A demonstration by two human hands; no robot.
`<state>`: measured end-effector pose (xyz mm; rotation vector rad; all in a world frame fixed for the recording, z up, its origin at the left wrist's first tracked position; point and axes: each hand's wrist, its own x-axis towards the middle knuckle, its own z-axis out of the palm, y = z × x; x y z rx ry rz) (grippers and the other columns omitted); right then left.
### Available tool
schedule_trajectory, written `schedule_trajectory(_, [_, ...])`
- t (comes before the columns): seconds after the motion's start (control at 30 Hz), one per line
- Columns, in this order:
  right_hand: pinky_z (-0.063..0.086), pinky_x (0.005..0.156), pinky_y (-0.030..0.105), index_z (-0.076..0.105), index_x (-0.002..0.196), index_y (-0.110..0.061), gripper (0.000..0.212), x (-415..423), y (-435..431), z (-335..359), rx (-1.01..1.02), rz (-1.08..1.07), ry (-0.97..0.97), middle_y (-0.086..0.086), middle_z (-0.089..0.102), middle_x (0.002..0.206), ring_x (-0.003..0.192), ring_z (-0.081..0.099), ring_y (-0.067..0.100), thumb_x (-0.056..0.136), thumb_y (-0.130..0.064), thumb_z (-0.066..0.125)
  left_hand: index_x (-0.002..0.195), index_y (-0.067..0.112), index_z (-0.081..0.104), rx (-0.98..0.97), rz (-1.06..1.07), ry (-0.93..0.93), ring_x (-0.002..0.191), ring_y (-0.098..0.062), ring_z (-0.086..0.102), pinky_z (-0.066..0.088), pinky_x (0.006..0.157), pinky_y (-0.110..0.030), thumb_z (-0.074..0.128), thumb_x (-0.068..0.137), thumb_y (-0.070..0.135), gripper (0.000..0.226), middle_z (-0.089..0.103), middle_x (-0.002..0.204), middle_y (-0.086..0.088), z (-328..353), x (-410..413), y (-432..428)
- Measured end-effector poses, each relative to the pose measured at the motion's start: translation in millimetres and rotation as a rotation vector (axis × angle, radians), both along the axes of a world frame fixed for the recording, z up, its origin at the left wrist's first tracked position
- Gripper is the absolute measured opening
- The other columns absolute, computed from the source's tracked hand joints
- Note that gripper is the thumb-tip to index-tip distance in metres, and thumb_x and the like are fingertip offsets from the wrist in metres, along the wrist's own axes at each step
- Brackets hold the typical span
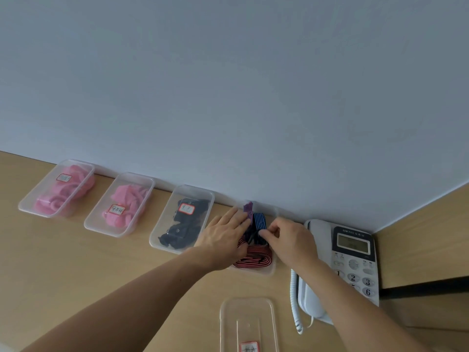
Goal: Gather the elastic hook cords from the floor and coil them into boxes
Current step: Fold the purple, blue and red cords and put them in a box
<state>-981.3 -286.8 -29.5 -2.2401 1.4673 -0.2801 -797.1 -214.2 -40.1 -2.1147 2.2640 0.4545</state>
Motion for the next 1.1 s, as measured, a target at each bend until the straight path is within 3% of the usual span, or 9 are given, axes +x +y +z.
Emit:
schedule_trajectory(0.13, [0.048, 0.070, 0.025, 0.070, 0.086, -0.032, 0.017, -7.9, 6.8, -1.5, 0.133, 0.004, -0.001, -0.015, 0.069, 0.080, 0.082, 0.064, 0.007, 0.081, -0.049, 0.070, 0.156, 0.025, 0.022, -0.030, 0.031, 0.015, 0.152, -0.013, -0.002, 0.007, 0.122, -0.036, 0.041, 0.094, 0.046, 0.068, 0.012, 0.165, 0.008, -1.7, -2.4, -0.5])
schedule_trajectory(0.3, [0.049, 0.072, 0.028, 0.073, 0.097, -0.030, 0.014, 5.7, 7.6, -0.3, 0.017, -0.006, 0.000, -0.009, 0.071, 0.098, 0.091, 0.065, 0.015, 0.089, -0.036, 0.063, 0.154, 0.025, 0.025, -0.028, 0.026, 0.047, 0.152, -0.014, 0.001, 0.010, 0.123, -0.037, 0.042, 0.094, 0.047, 0.066, 0.017, 0.163, 0.008, 1.2, -2.4, -2.3])
schedule_trajectory(0.43, [0.048, 0.070, 0.028, 0.069, 0.092, -0.030, 0.010, 10.4, 5.3, -2.3, 0.070, -0.072, 0.012, -0.012, 0.071, 0.092, 0.091, 0.065, 0.015, 0.087, -0.036, 0.064, 0.155, 0.025, 0.025, -0.048, 0.031, 0.050, 0.152, -0.014, 0.002, 0.010, 0.123, -0.036, 0.035, 0.100, 0.043, 0.059, 0.017, 0.164, 0.008, -1.2, -3.3, -0.9])
schedule_trajectory(0.57, [0.045, 0.073, 0.026, 0.066, 0.104, -0.025, 0.020, 9.8, 5.8, -2.6, 0.059, -0.099, -0.132, -0.010, 0.067, 0.095, 0.089, 0.063, 0.013, 0.084, -0.026, 0.064, 0.155, 0.027, 0.023, -0.045, 0.020, -0.012, 0.153, -0.016, 0.001, 0.012, 0.122, -0.038, 0.035, 0.100, 0.046, 0.060, 0.015, 0.164, 0.007, -4.3, -3.6, -0.5])
schedule_trajectory(0.77, [0.051, 0.076, 0.032, 0.071, 0.102, -0.028, 0.019, 4.3, 8.9, -9.1, 0.055, -0.071, -0.094, -0.009, 0.064, 0.101, 0.090, 0.064, 0.014, 0.086, -0.039, 0.069, 0.153, 0.031, 0.030, -0.068, -0.008, -0.082, 0.152, -0.018, 0.005, 0.009, 0.120, -0.039, 0.043, 0.095, 0.052, 0.062, 0.024, 0.161, 0.008, -3.4, -3.3, -5.8])
schedule_trajectory(0.93, [0.052, 0.074, 0.036, 0.072, 0.099, -0.027, 0.018, 6.9, 12.7, -9.9, -0.049, -0.065, -0.072, -0.006, 0.059, 0.102, 0.094, 0.061, 0.019, 0.083, -0.035, 0.074, 0.158, 0.022, 0.014, -0.062, -0.059, -0.070, 0.152, -0.015, -0.010, 0.004, 0.123, -0.037, 0.027, 0.100, 0.047, 0.064, 0.002, 0.167, 0.005, -9.3, -3.0, 2.8])
schedule_trajectory(1.1, [0.052, 0.086, 0.038, 0.075, 0.100, -0.016, 0.023, 6.4, 24.4, -12.4, -0.178, -0.017, -0.109, 0.005, 0.065, 0.115, 0.104, 0.062, 0.028, 0.077, -0.016, 0.080, 0.158, 0.016, 0.005, -0.041, -0.075, -0.038, 0.152, -0.014, -0.009, 0.001, 0.124, -0.032, 0.025, 0.103, 0.038, 0.062, -0.005, 0.166, 0.001, -12.7, -5.3, 7.7])
